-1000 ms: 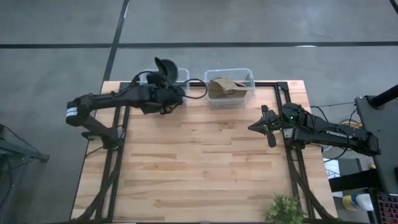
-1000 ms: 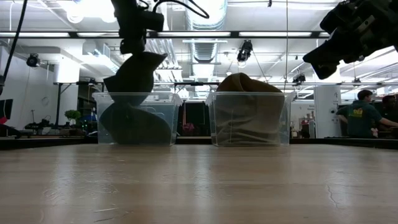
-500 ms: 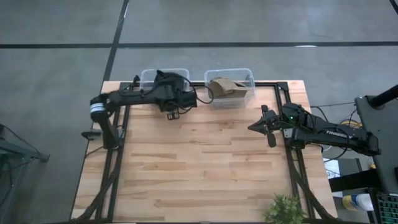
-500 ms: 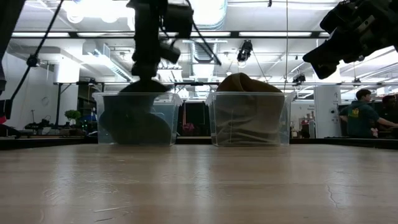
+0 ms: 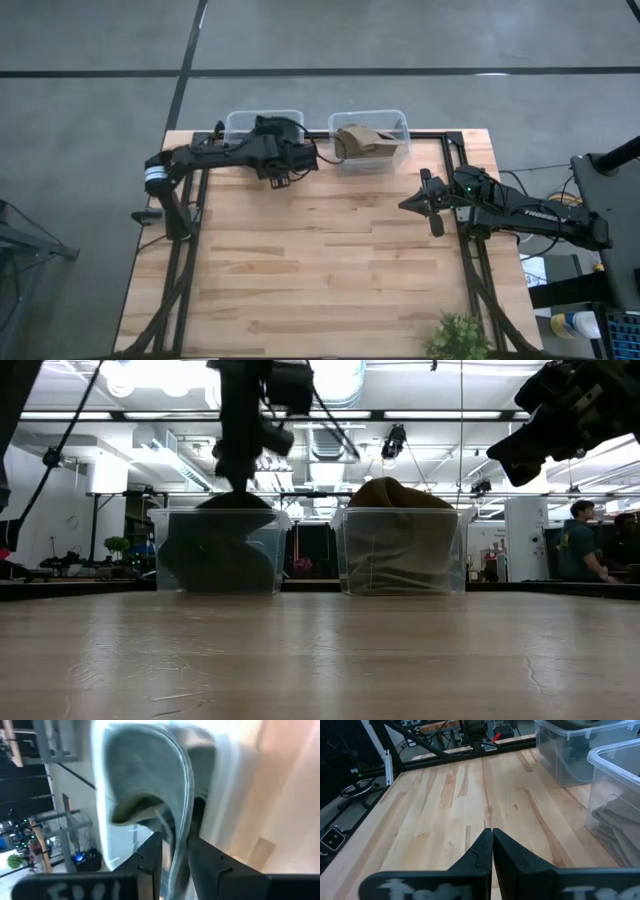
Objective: Pick & Place hat
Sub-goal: Put the green cap into the left transparent bin, then return to Home Position
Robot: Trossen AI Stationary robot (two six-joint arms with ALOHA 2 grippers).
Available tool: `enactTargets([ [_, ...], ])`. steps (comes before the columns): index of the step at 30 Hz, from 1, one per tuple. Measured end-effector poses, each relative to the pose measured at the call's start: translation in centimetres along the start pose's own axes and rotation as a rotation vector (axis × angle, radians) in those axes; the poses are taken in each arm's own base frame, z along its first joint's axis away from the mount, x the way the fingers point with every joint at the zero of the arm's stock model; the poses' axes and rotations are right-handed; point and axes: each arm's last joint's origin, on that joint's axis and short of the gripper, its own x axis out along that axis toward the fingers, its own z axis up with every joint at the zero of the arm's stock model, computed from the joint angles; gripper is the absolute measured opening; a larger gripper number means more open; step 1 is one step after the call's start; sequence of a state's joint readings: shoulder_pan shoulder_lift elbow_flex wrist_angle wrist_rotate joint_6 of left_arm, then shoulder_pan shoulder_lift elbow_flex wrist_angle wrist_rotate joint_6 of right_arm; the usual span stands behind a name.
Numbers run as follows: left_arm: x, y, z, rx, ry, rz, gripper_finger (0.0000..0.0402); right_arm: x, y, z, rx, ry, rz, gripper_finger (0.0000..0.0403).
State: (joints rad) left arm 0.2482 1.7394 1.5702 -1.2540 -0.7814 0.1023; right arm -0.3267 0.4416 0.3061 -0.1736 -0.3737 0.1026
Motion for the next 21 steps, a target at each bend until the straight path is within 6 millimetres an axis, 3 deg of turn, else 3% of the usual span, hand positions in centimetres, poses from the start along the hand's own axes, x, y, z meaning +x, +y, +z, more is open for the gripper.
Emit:
enactTargets([
  [11, -4.9, 3.9, -3.1, -0.232, -0.198, -0.120, 0.0084, 0.0, 0.0, 0.0, 0.075, -0.001, -0.008, 0.0009],
  [17, -7.4, 5.0, -4.9, -0.372, -0.402, -0.353, 0.0084, 0.0, 0.0, 0.3, 0.087, -0.027, -0.006, 0.0009],
  [21, -8.0, 4.7, -6.1, -0.414, -0.587, -0.520, 0.0074, 0.0, 0.0, 0.5, 0.107, -0.050, -0.002, 0.0009],
])
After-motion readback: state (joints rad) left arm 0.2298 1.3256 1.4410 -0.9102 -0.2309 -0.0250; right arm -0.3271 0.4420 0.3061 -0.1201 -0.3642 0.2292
